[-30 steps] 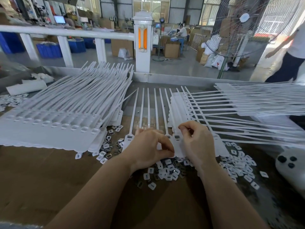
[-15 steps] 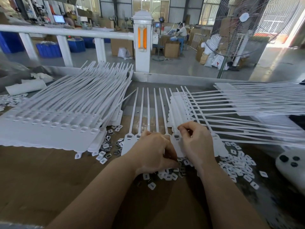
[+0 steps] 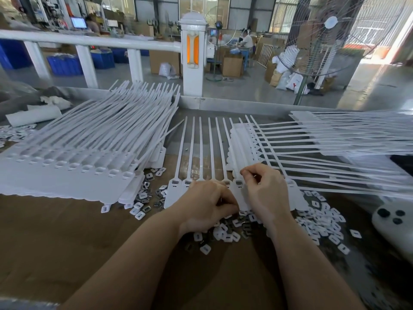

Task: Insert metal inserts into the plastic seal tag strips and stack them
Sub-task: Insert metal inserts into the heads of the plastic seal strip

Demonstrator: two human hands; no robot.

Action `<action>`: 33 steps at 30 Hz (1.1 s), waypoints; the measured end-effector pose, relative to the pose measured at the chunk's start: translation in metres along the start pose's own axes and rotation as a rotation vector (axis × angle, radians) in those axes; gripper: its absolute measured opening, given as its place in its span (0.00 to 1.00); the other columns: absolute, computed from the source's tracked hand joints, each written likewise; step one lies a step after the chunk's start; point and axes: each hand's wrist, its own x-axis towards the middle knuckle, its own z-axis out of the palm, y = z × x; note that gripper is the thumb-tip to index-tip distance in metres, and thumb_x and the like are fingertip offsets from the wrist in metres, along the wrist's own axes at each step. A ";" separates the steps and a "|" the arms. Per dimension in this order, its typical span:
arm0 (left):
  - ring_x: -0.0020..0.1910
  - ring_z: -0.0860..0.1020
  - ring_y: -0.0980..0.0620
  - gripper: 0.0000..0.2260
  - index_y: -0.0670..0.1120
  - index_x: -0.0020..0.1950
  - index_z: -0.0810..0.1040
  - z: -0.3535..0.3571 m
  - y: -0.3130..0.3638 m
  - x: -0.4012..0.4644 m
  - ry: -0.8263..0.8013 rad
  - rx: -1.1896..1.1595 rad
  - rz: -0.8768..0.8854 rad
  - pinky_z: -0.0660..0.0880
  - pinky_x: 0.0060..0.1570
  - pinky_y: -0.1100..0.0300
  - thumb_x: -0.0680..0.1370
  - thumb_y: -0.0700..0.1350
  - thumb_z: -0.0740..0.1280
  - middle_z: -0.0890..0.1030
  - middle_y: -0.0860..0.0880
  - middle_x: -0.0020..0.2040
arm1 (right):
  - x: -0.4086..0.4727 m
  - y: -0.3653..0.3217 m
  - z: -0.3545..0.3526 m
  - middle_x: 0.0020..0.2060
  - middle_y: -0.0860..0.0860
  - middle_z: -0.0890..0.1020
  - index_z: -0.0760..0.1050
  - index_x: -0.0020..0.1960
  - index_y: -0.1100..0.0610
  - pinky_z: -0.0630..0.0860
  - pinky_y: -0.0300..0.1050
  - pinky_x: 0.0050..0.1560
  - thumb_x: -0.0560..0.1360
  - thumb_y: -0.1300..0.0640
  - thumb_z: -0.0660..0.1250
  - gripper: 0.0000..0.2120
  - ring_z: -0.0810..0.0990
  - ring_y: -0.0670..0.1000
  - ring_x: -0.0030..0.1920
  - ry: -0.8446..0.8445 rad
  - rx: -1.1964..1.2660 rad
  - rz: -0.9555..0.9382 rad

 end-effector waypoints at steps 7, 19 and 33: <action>0.46 0.75 0.58 0.06 0.49 0.49 0.82 0.002 -0.004 0.001 0.103 -0.098 -0.103 0.68 0.45 0.74 0.76 0.46 0.66 0.77 0.55 0.46 | 0.000 -0.001 -0.001 0.43 0.47 0.80 0.79 0.48 0.55 0.68 0.34 0.43 0.77 0.58 0.63 0.06 0.75 0.45 0.44 -0.009 0.014 0.014; 0.40 0.74 0.66 0.05 0.53 0.46 0.84 -0.001 -0.002 -0.002 0.072 -0.139 -0.072 0.68 0.42 0.77 0.71 0.46 0.73 0.77 0.57 0.44 | -0.002 -0.005 -0.001 0.43 0.47 0.80 0.79 0.48 0.55 0.74 0.39 0.48 0.77 0.59 0.63 0.06 0.77 0.46 0.45 -0.005 0.040 0.023; 0.44 0.79 0.57 0.02 0.48 0.43 0.81 -0.015 -0.001 0.013 0.132 -0.297 -0.196 0.76 0.50 0.63 0.72 0.42 0.72 0.82 0.53 0.42 | 0.006 0.001 -0.007 0.38 0.49 0.80 0.80 0.48 0.55 0.72 0.38 0.39 0.77 0.59 0.63 0.06 0.77 0.48 0.39 0.250 0.326 0.197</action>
